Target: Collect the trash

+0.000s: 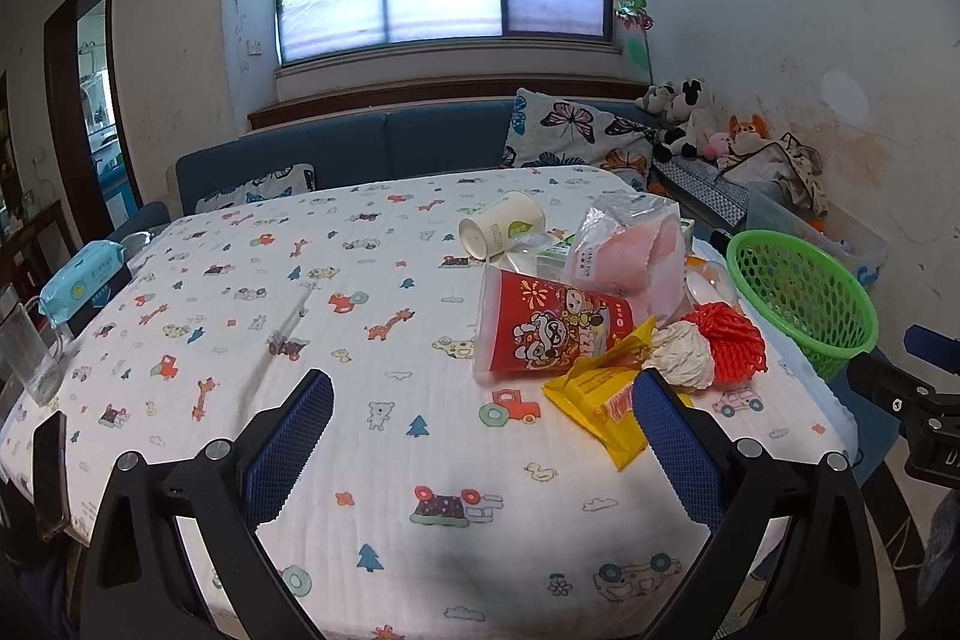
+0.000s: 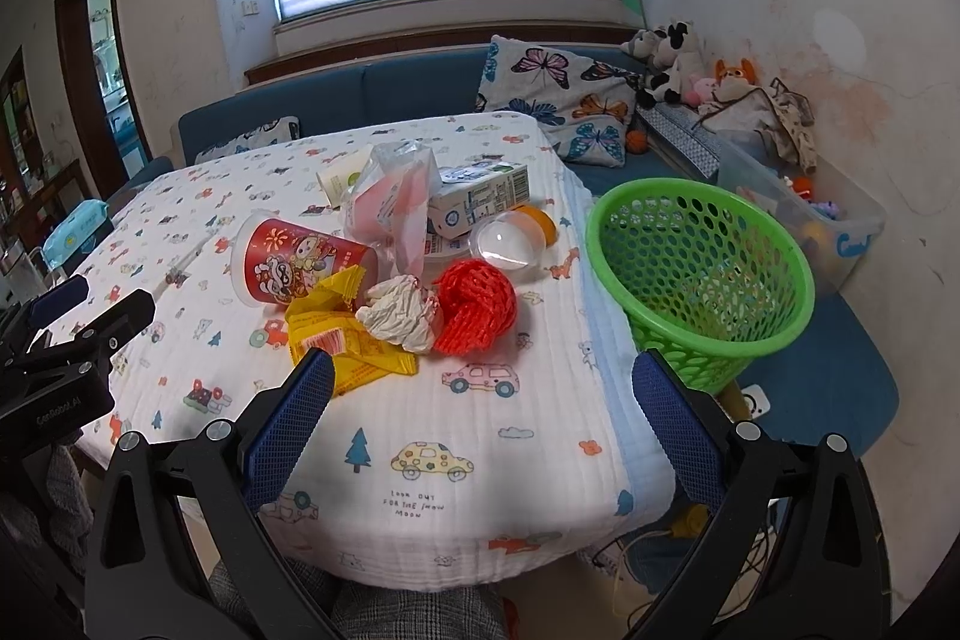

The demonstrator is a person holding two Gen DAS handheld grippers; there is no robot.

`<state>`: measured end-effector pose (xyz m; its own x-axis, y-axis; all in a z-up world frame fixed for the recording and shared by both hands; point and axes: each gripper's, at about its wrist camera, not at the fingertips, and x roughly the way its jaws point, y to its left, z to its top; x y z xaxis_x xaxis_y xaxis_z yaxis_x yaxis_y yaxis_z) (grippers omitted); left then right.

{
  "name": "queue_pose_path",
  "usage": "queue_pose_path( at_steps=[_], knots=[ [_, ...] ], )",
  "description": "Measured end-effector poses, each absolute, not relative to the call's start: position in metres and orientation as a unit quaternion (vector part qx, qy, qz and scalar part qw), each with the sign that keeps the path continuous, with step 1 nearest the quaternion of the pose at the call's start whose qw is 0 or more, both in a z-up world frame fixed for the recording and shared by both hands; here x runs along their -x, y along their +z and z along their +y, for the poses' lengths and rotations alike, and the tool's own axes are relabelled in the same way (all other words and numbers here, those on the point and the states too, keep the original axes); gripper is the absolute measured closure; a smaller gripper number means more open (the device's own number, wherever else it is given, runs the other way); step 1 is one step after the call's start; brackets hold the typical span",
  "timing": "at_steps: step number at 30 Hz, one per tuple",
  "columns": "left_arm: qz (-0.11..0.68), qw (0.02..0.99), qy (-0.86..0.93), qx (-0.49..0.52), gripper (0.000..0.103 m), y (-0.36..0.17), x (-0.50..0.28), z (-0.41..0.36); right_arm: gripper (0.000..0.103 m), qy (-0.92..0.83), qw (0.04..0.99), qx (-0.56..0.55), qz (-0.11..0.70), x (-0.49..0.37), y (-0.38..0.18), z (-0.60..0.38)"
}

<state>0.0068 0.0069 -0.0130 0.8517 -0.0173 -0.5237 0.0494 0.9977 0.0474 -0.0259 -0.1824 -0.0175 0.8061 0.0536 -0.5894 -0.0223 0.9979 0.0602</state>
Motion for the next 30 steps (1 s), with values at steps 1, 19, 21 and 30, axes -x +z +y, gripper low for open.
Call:
queue_pose_path(
  at_steps=[1,19,21,30],
  knots=[
    [0.272,0.962,-0.017,-0.029,0.006,-0.014,-0.006,0.007,0.004,0.020,0.950,-0.025,0.311,0.026,-0.017,-0.183],
    [0.274,0.961,-0.015,-0.028,0.006,-0.013,-0.012,0.010,0.004,0.026,0.948,-0.020,0.318,0.018,-0.020,-0.179],
    [0.277,0.960,-0.015,-0.027,0.006,-0.014,-0.013,0.011,0.005,0.028,0.947,-0.020,0.319,0.017,-0.020,-0.179],
    [0.286,0.957,-0.016,-0.033,0.006,-0.014,-0.034,0.013,0.004,0.032,0.945,-0.021,0.325,0.007,-0.023,-0.182]
  ],
)
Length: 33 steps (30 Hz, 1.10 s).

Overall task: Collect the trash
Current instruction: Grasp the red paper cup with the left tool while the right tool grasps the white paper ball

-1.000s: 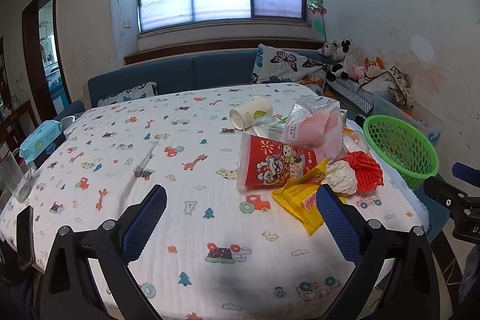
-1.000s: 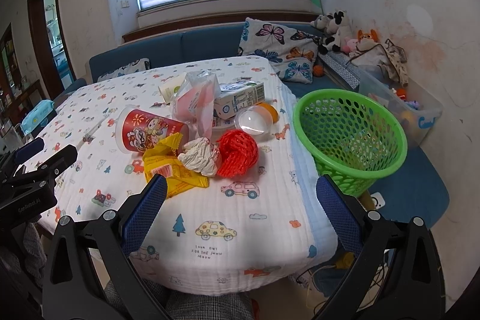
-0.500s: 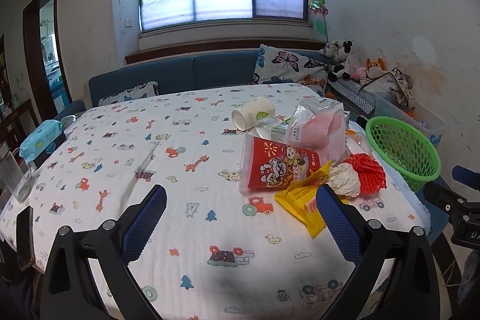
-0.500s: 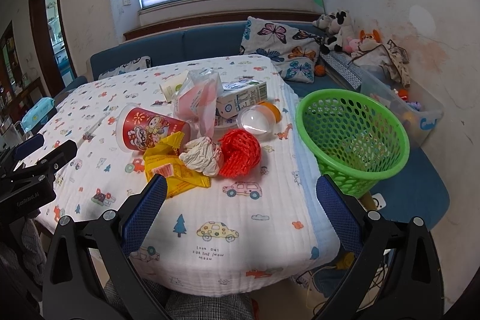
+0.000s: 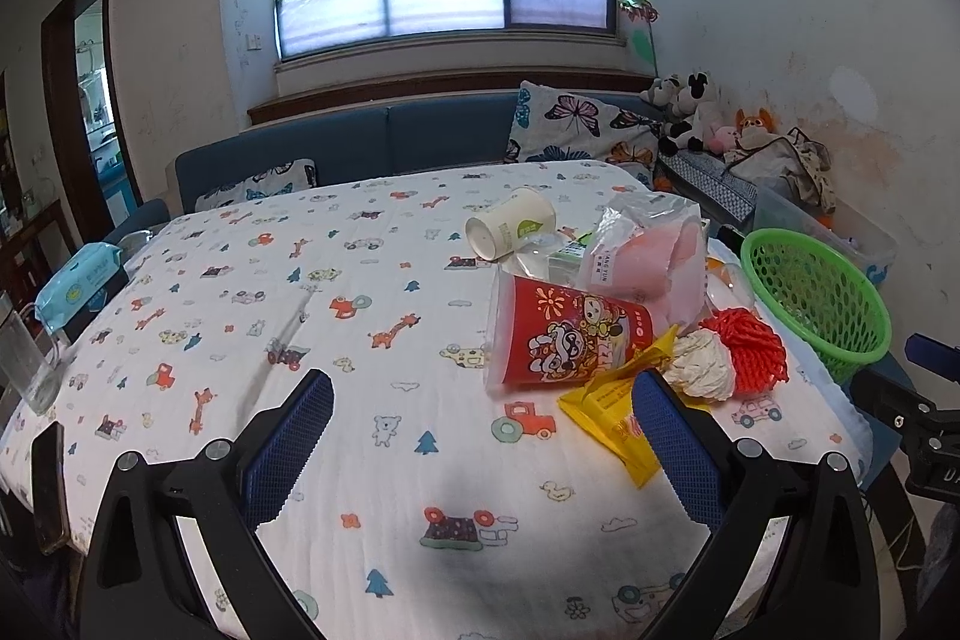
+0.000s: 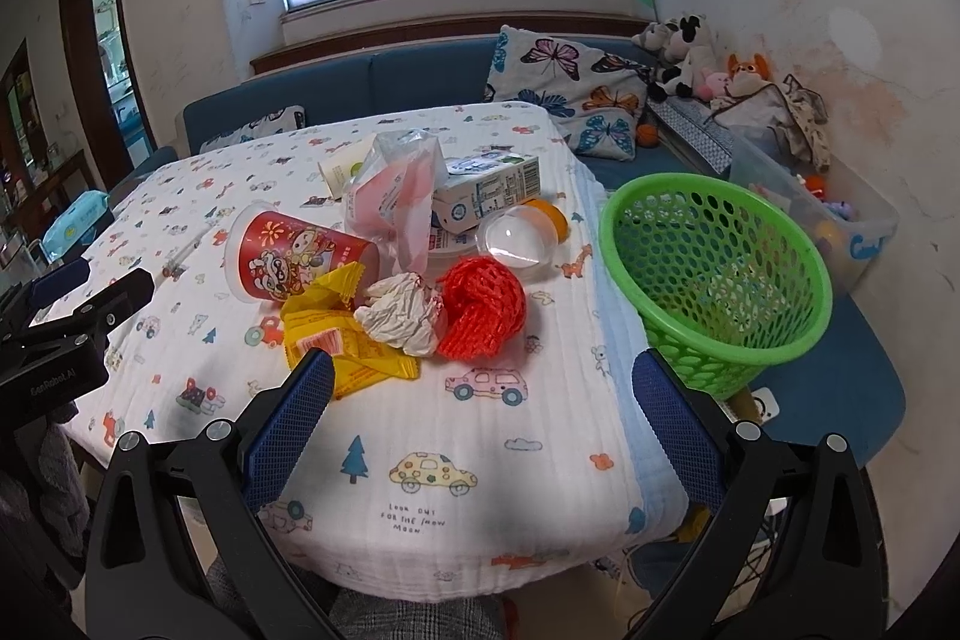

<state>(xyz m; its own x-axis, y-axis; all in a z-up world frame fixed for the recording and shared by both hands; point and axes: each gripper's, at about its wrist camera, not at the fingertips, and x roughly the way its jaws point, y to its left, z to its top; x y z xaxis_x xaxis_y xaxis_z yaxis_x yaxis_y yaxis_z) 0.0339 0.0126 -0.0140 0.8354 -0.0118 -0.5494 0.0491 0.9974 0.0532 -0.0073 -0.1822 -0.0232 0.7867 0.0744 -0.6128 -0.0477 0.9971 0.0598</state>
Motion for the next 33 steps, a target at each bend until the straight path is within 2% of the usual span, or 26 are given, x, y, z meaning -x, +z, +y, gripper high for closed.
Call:
queue_pose_path(
  at_steps=[8,17,23,25,30,33],
  knots=[
    [0.298,0.954,-0.022,-0.036,0.006,-0.018,-0.052,0.018,0.007,0.042,0.937,-0.025,0.345,-0.011,-0.034,-0.189],
    [0.316,0.947,-0.049,-0.038,0.007,-0.027,-0.079,0.020,0.015,0.057,0.929,-0.030,0.364,-0.032,-0.046,-0.192],
    [0.326,0.942,-0.072,-0.041,0.009,-0.032,-0.100,0.017,0.024,0.085,0.923,-0.028,0.375,-0.045,-0.051,-0.182],
    [0.331,0.939,-0.080,-0.039,0.017,-0.035,-0.108,0.018,0.026,0.091,0.923,-0.023,0.373,-0.048,-0.051,-0.178],
    [0.355,0.930,-0.097,-0.020,0.028,-0.046,-0.128,0.020,0.028,0.109,0.919,-0.026,0.378,-0.058,-0.051,-0.171],
    [0.358,0.927,-0.105,-0.017,0.030,-0.050,-0.136,0.018,0.036,0.124,0.917,-0.021,0.379,-0.065,-0.052,-0.163]
  ],
)
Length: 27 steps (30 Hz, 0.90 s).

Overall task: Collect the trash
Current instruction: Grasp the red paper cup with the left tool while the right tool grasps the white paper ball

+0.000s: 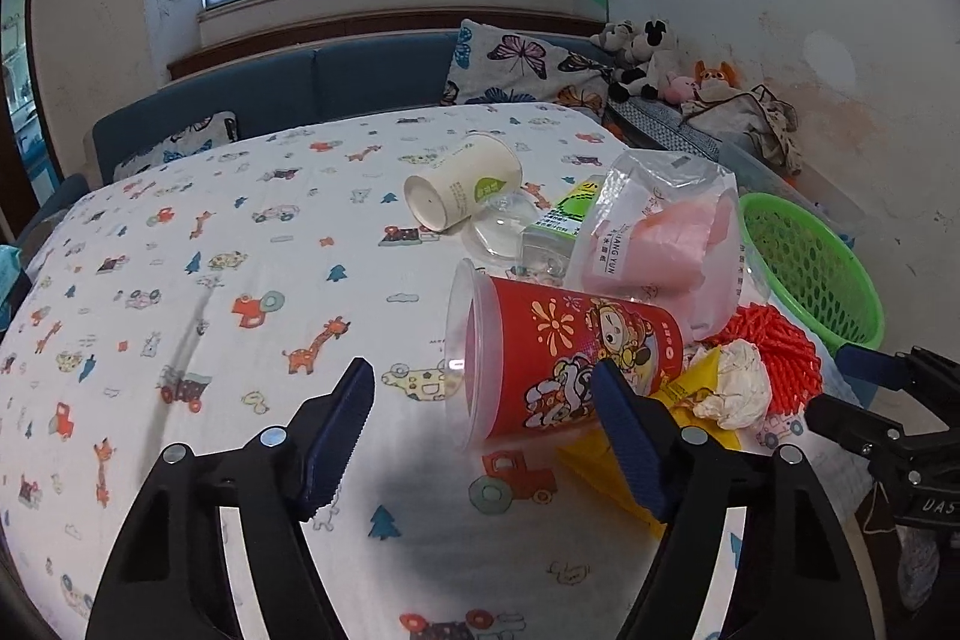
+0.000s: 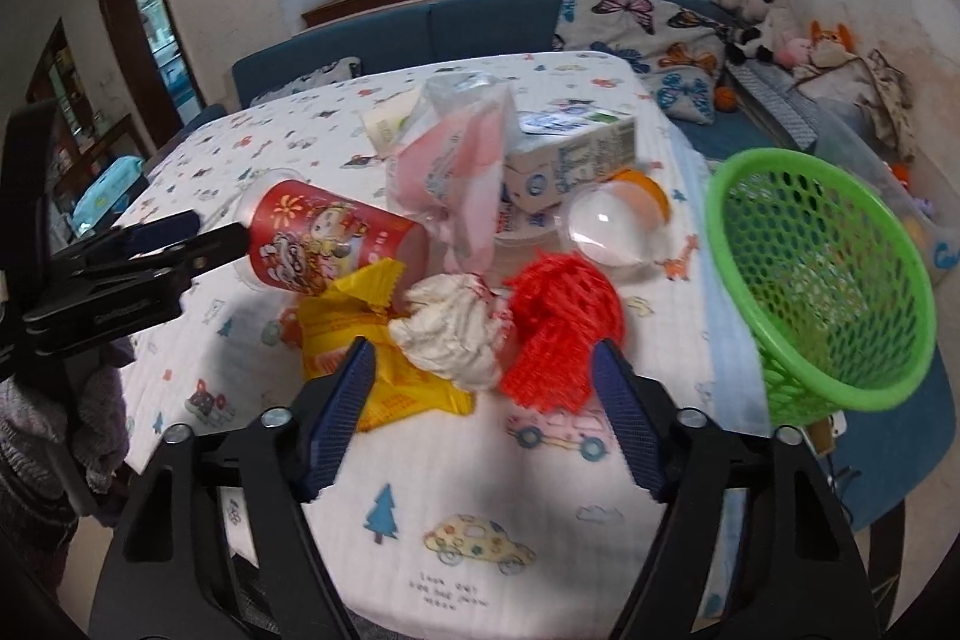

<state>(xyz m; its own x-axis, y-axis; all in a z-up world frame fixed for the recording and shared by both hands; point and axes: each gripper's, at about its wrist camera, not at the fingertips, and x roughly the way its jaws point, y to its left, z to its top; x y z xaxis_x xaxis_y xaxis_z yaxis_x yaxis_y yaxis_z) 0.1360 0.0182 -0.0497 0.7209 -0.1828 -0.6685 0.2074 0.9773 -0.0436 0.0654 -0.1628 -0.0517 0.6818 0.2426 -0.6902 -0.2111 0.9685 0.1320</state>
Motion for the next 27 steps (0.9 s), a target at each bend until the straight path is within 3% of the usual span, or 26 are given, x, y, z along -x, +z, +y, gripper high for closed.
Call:
queue_pose_path(
  at_steps=[12,20,27],
  knots=[
    [0.380,0.912,-0.155,-0.008,0.039,-0.065,-0.156,0.011,0.050,0.153,0.899,-0.012,0.411,-0.097,-0.072,-0.144],
    [0.388,0.901,-0.196,0.004,0.049,-0.073,-0.162,0.006,0.049,0.156,0.896,-0.015,0.416,-0.102,-0.076,-0.146],
    [0.386,0.899,-0.204,0.006,0.050,-0.073,-0.162,0.005,0.047,0.144,0.898,-0.011,0.416,-0.105,-0.081,-0.148]
  ],
)
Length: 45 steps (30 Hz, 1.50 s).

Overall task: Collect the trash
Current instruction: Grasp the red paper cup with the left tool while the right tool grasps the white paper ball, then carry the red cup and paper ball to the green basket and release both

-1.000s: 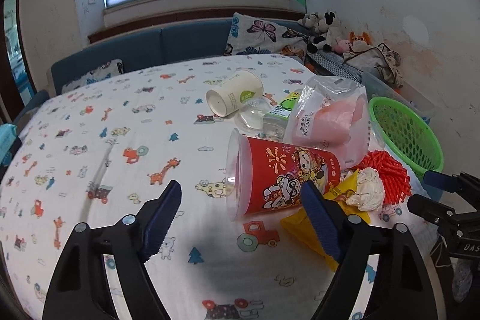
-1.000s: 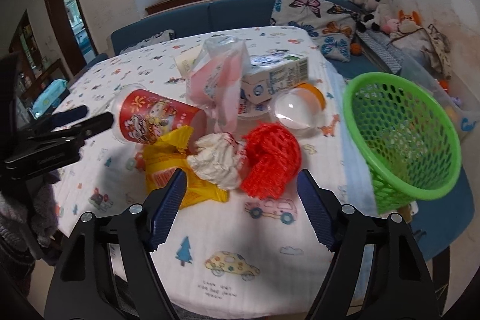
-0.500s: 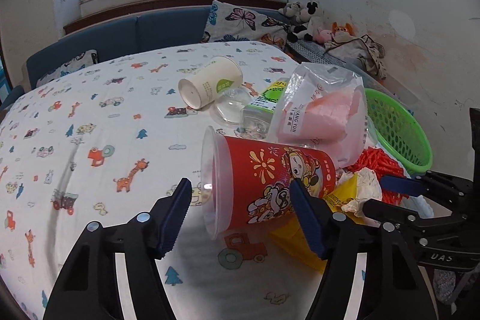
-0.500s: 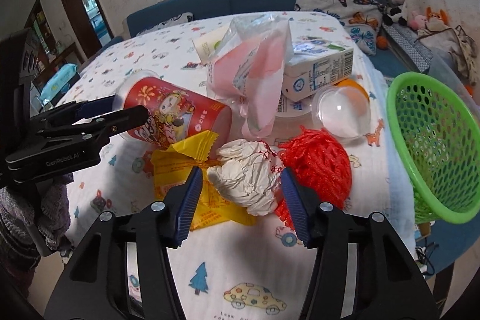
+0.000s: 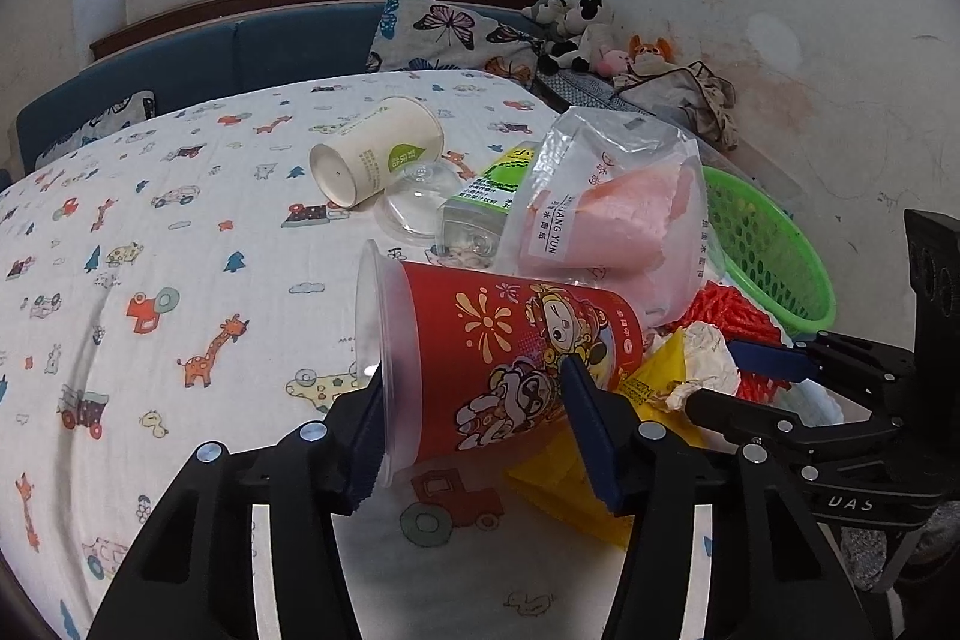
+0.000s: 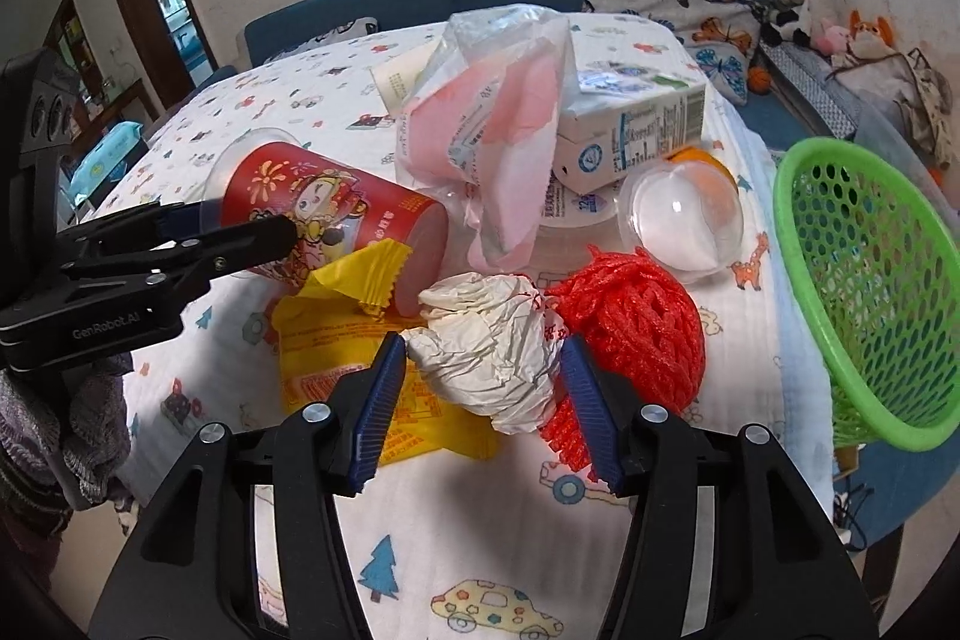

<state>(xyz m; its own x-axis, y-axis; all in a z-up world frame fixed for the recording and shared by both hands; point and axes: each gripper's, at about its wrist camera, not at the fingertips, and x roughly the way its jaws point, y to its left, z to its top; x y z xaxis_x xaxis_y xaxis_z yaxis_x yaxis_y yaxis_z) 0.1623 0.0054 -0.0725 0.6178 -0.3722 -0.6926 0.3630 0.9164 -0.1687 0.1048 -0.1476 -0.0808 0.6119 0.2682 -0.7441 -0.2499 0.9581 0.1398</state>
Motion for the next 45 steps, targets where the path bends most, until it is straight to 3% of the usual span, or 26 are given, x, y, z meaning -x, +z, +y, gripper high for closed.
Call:
queue_pose_path(
  at_steps=[3,6,14,22,33,40,45],
  knots=[
    [0.386,0.899,-0.209,0.007,0.051,-0.072,-0.162,0.007,0.047,0.143,0.899,-0.013,0.414,-0.104,-0.081,-0.149],
    [0.388,0.897,-0.213,0.008,0.051,-0.072,-0.162,0.008,0.039,0.143,0.898,-0.012,0.415,-0.106,-0.082,-0.148],
    [0.401,0.885,-0.236,0.026,0.051,-0.078,-0.167,0.013,0.044,0.144,0.900,-0.011,0.411,-0.102,-0.082,-0.149],
    [0.394,0.879,-0.266,0.045,0.073,-0.074,-0.160,0.019,0.045,0.153,0.905,-0.015,0.397,-0.093,-0.071,-0.147],
    [0.400,0.875,-0.265,0.067,0.075,-0.078,-0.154,0.023,0.045,0.162,0.916,-0.029,0.367,-0.083,-0.046,-0.149],
    [0.380,0.884,-0.267,0.061,0.094,-0.061,-0.145,0.022,0.045,0.167,0.920,-0.047,0.352,-0.077,-0.031,-0.159],
    [0.365,0.891,-0.266,0.048,0.098,-0.047,-0.138,0.019,0.045,0.173,0.920,-0.082,0.341,-0.077,-0.017,-0.179]
  ],
)
